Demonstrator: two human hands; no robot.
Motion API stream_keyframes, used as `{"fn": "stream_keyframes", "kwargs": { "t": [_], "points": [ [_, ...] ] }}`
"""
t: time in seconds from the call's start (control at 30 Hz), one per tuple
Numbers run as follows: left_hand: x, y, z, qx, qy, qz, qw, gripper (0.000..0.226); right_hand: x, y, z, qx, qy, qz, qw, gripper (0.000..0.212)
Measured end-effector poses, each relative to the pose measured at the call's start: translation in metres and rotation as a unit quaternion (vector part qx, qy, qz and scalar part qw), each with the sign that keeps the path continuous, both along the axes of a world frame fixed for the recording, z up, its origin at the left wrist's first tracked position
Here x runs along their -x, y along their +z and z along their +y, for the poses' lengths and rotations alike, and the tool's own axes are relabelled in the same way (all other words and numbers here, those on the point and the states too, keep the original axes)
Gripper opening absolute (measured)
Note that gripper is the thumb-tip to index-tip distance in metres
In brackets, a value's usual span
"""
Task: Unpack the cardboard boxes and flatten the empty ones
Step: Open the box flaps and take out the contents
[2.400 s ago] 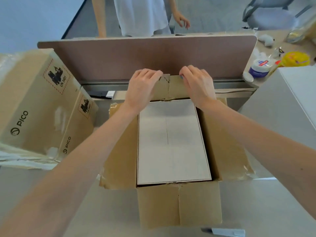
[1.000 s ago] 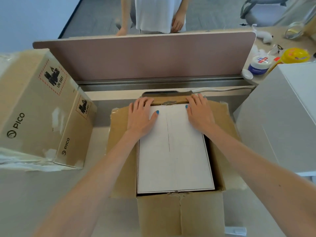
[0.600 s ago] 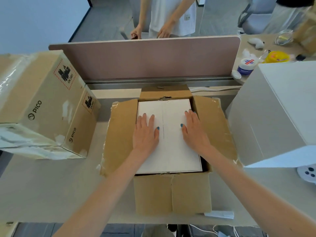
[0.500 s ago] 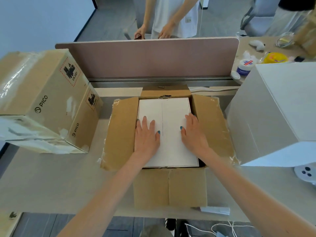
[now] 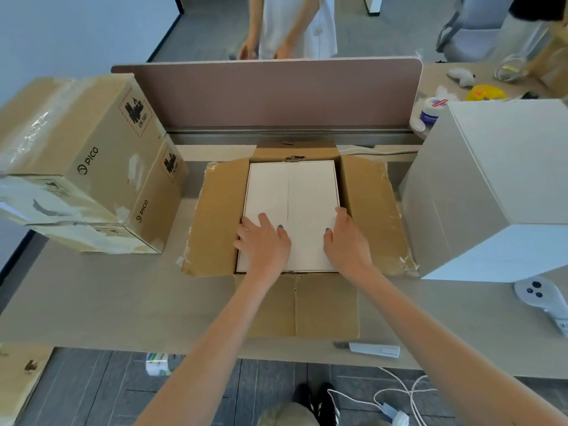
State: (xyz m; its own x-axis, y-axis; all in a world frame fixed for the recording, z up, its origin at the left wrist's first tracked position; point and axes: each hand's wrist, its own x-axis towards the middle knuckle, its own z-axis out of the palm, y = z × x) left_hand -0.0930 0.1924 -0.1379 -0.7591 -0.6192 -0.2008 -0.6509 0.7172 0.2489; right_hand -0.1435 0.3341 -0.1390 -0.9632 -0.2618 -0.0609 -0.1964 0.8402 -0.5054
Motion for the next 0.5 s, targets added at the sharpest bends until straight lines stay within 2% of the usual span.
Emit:
{"fn": "stream_keyframes", "kwargs": {
  "t": [0.13, 0.33, 0.5],
  "points": [
    [0.007, 0.002, 0.0, 0.01, 0.038, 0.006, 0.999, 0.045, 0.003, 0.001, 0.005, 0.009, 0.014, -0.01, 1.0, 0.047],
    [0.012, 0.004, -0.018, 0.023, 0.074, 0.078, 0.994, 0.027, 0.01, -0.003, 0.015, 0.035, 0.032, -0.031, 0.998, 0.052],
    [0.009, 0.013, -0.038, -0.045, 0.092, 0.146, 0.984, 0.016, 0.01, 0.007, 0.015, 0.045, 0.027, -0.056, 0.997, 0.059]
  ]
}}
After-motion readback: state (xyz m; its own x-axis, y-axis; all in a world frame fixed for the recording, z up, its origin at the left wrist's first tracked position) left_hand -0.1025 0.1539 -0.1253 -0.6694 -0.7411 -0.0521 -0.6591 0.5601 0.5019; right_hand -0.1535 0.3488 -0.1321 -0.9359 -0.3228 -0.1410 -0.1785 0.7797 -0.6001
